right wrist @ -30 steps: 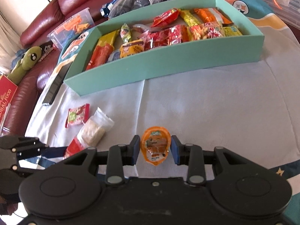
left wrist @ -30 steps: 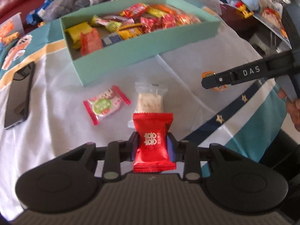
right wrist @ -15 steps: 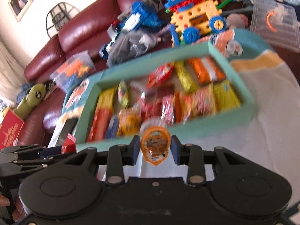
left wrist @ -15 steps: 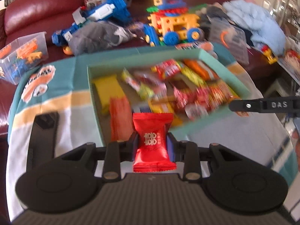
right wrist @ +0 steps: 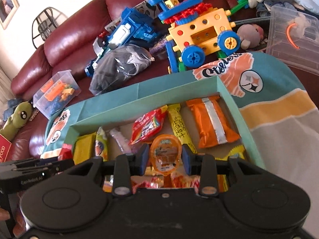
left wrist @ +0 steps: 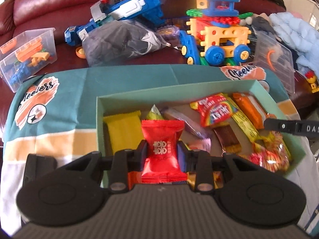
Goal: Organize snacks
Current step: 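Carry both held snacks into the teal tray and open both grippers, then move left gripper to pink-green candy while right approaches clear white square pack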
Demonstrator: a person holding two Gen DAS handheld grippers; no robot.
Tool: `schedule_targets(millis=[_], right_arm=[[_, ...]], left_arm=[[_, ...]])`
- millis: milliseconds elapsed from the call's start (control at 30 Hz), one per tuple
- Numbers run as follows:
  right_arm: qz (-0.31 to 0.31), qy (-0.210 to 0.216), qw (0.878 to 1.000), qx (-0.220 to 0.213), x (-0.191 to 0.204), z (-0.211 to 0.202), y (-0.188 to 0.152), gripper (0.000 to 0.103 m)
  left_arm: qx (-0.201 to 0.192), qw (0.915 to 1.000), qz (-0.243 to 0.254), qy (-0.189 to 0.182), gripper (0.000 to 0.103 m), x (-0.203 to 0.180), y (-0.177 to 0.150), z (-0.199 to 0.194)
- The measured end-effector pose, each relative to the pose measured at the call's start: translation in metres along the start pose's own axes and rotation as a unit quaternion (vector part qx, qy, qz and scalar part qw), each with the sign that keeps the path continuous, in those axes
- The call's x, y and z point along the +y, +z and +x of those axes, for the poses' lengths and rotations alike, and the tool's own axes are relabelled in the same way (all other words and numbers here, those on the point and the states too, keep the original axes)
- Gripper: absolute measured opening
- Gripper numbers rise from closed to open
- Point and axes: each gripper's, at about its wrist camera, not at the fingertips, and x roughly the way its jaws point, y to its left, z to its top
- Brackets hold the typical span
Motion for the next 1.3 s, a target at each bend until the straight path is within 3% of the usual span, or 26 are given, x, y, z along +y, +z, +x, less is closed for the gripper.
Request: schedule_targets(millis=[100, 167, 200, 233, 300, 433, 567, 933, 1300], right_arm=[[0.004, -0.003, 1.000, 0.006, -0.001, 0.016, 0.002, 0.035], [0.004, -0.002, 1.000, 0.008, -0.001, 0.021, -0.001, 0.038], [0.006, -0.002, 1.000, 0.008, -0.002, 0.022, -0.001, 0.049], [0.008, -0.002, 1.000, 0.007, -0.003, 0.024, -0.001, 0.057], [0.011, -0.006, 1.000, 0.001, -0.003, 0.019, -0.005, 0.079], [0.016, -0.002, 1.000, -0.006, -0.003, 0.011, -0.008, 0.095], [0.021, 0.002, 1.000, -0.008, 0.001, -0.001, -0.014, 0.103], [0.020, 0.010, 1.000, -0.011, 0.017, -0.046, -0.040, 0.103], [0.008, 0.031, 0.999, 0.027, 0.043, -0.066, -0.088, 0.103]], left_arm=[[0.001, 1.0000, 0.001, 0.007, 0.035, -0.001, 0.004, 0.009], [-0.001, 0.9998, 0.000, 0.021, 0.063, -0.001, 0.003, 0.012], [-0.005, 0.9995, -0.003, 0.031, 0.083, -0.001, 0.002, 0.012], [-0.010, 0.9992, -0.003, 0.038, 0.088, -0.001, 0.000, 0.011], [-0.011, 0.9991, -0.002, 0.040, 0.089, -0.002, -0.003, 0.010], [-0.010, 0.9991, -0.003, 0.040, 0.102, -0.005, -0.010, 0.003], [-0.014, 0.9994, -0.003, 0.033, 0.103, -0.010, -0.018, -0.011], [-0.026, 0.9992, -0.002, 0.032, 0.103, -0.015, -0.046, -0.058], [-0.005, 0.9990, -0.020, 0.041, 0.103, 0.012, -0.109, -0.089]])
